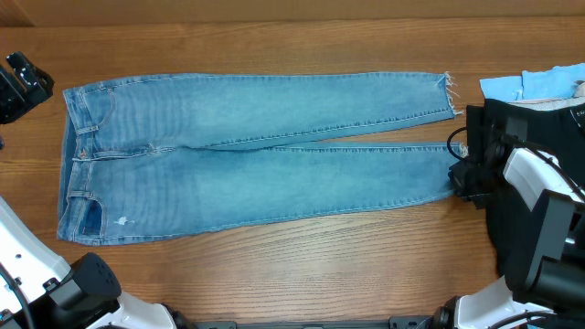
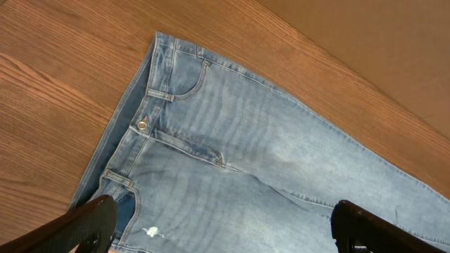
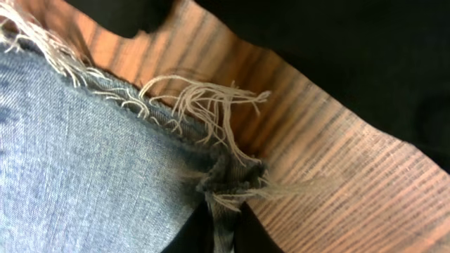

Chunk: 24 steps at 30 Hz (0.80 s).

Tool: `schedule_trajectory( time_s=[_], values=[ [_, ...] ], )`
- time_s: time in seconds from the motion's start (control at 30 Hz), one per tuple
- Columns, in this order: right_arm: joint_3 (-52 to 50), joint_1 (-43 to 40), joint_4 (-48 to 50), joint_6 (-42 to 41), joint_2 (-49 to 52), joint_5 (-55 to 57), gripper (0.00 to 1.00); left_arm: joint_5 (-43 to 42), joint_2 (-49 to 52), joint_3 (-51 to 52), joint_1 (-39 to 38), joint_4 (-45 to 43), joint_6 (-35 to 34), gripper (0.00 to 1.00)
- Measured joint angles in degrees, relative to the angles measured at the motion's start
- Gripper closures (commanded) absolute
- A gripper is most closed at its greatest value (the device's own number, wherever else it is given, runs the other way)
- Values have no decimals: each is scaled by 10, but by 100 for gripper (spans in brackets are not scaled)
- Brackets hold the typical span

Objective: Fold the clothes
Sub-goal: 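Grasp the waistband with the left gripper and both hems with the right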

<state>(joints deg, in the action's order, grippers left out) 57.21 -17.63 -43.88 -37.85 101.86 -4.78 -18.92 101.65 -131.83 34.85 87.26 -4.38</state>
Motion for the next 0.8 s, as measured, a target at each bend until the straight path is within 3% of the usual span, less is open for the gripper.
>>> schedule_trajectory(
  time_s=[0.03, 0.43, 0.57, 0.8],
  values=[
    [0, 0, -4, 0, 0, 2, 96, 0, 0, 0, 0, 0, 0, 0],
    [0, 0, -6, 2, 0, 3, 96, 21, 0, 0, 0, -18, 0, 0],
    [0, 0, -2, 2, 0, 2, 96, 19, 0, 1, 0, -110, -3, 0],
    [0, 0, -4, 2, 0, 3, 96, 27, 0, 27, 0, -9, -63, 2]
  ],
)
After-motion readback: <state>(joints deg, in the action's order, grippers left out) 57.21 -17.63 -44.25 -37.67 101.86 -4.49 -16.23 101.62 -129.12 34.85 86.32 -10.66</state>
